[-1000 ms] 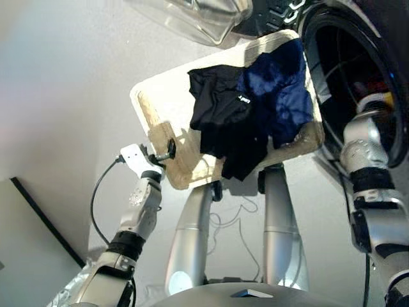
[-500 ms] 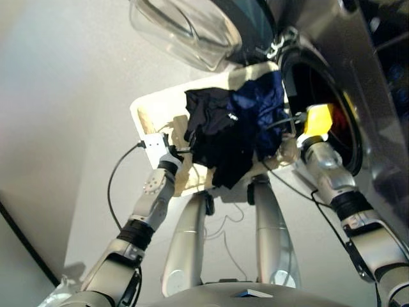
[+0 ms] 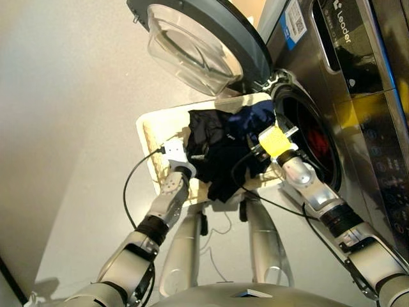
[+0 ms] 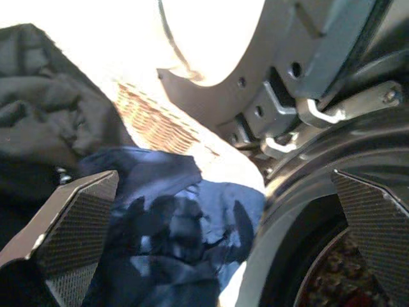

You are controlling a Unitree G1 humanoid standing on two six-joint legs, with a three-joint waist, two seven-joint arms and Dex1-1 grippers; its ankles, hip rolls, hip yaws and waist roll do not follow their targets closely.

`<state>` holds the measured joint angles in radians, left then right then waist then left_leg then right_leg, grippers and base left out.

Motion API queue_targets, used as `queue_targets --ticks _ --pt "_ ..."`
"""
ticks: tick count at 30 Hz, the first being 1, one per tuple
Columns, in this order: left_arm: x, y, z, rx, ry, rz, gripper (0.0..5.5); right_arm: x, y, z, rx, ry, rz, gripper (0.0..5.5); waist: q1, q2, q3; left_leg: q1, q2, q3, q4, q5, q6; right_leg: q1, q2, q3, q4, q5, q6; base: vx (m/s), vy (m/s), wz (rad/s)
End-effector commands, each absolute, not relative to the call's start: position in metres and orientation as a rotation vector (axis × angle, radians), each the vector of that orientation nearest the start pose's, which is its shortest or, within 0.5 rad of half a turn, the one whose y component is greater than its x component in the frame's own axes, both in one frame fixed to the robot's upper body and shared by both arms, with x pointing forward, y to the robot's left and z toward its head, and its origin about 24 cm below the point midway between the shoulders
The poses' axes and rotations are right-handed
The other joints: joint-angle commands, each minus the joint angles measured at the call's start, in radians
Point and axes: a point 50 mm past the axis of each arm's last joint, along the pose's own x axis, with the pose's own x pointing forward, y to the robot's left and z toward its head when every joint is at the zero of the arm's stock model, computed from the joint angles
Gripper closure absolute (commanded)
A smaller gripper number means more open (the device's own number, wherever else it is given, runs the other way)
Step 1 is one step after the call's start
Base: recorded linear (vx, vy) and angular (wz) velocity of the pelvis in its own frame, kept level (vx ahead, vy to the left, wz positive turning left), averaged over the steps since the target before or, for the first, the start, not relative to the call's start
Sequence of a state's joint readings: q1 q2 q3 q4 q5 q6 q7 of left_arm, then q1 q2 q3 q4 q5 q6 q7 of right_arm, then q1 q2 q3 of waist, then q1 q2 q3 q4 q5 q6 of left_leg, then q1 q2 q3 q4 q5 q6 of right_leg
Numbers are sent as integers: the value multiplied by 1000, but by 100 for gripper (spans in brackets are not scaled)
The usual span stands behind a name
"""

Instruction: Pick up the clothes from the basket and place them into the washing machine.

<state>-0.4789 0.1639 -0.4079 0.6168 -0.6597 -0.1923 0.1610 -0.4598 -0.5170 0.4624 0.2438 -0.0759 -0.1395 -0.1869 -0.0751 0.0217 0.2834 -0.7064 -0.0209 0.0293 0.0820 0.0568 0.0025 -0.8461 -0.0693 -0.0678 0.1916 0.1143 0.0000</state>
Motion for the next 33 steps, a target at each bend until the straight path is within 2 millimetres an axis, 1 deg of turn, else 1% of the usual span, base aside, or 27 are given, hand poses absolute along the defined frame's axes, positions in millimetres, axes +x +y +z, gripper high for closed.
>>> queue_targets --ticks 1,2,3,5,7,9,11,12,13,15,16,18,22,23,25,26,29,32,33 --pt "339 103 54 -212 23 -101 0 314 -119 150 -566 -564 225 0 -10 -36 37 -97 13 -32 78 1 -11 -11 3 -22 6 -20 90 59 -35 -7" --pt "340 104 55 -204 25 -94 0 311 -116 159 -526 -602 226 0 -11 -35 37 -116 19 -39 122 -46 -13 -32 11 -14 46 -56 96 66 -23 0" --pt "342 105 58 -199 17 -93 0 307 -113 168 -493 -646 234 0 -15 -38 39 -150 22 -42 159 -61 -9 -62 12 -14 76 -66 95 66 -15 -13" --pt "347 107 63 -176 6 -79 0 302 -107 181 -444 -705 252 0 -28 -40 44 -218 31 -47 230 -88 -4 -119 13 -9 134 -86 94 0 0 0" --pt "351 113 67 -161 -2 -51 0 298 -103 189 -435 -747 272 0 -34 -41 52 -270 36 -48 298 -111 -7 -161 11 -8 189 -105 92 0 0 0" --pt "355 118 76 -161 -30 -32 0 293 -101 198 -423 -799 272 0 -40 -37 55 -327 37 -48 365 -133 -5 -214 12 -8 256 -125 90 0 0 0" --pt "358 123 78 -157 -30 -20 0 288 -99 207 -416 -848 281 0 -47 -39 57 -369 46 -46 417 -156 -6 -255 14 -7 307 -145 87 0 0 0" --pt "362 127 83 -145 -44 -2 0 287 -98 210 -411 -860 281 0 -51 -39 59 -394 49 -46 444 -167 -4 -276 15 -7 329 -153 86 0 0 0" --pt "364 129 88 -144 -61 6 0 287 -98 210 -400 -865 280 0 -54 -38 61 -413 52 -45 459 -173 -4 -294 14 -7 341 -159 86 0 0 0" --pt "366 134 97 -145 -92 23 0 284 -98 213 -396 -884 278 0 -57 -35 63 -442 53 -47 471 -179 -5 -321 14 -11 353 -167 85 0 0 0" --pt "369 136 100 -142 -93 32 0 284 -96 214 -391 -886 286 0 -60 -36 65 -452 52 -46 475 -181 -3 -334 15 -10 358 -167 86 0 0 0" --pt "372 140 111 -142 -127 37 0 284 -94 214 -386 -889 292 0 -60 -34 72 -473 53 -43 474 -180 -3 -360 16 -8 361 -168 85 0 0 0" --pt "380 146 118 -123 -121 64 0 282 -86 215 -375 -895 328 0 -68 -37 83 -499 50 -37 476 -180 -3 -394 21 -2 365 -160 87 0 0 0" --pt "381 145 118 -124 -116 64 58 281 -85 214 -370 -895 336 0 -69 -37 85 -500 50 -33 471 -180 -3 -396 22 -1 360 -158 88 0 0 0" --pt "382 144 120 -134 -122 62 349 281 -84 212 -358 -882 346 0 -71 -36 91 -505 46 -26 474 -178 -3 -405 26 2 358 -148 91 0 0 0" --pt "382 144 119 -141 -119 66 550 282 -83 211 -357 -877 349 0 -72 -35 89 -508 45 -25 474 -177 -3 -407 27 1 356 -146 90 0 0 0" --pt "380 140 117 -141 -117 50 550 282 -84 206 -358 -850 359 0 -72 -32 79 -504 42 -22 466 -174 -2 -402 29 3 341 -136 89 0 0 0" --pt "376 140 108 -148 -103 39 550 286 -91 193 -384 -789 353 0 -70 -25 60 -477 41 -20 435 -166 -3 -381 24 3 313 -125 88 0 0 0" --pt "373 138 105 -159 -97 28 550 288 -94 187 -402 -763 348 0 -68 -21 55 -460 41 -19 418 -160 -6 -365 21 3 300 -120 89 0 0 0"
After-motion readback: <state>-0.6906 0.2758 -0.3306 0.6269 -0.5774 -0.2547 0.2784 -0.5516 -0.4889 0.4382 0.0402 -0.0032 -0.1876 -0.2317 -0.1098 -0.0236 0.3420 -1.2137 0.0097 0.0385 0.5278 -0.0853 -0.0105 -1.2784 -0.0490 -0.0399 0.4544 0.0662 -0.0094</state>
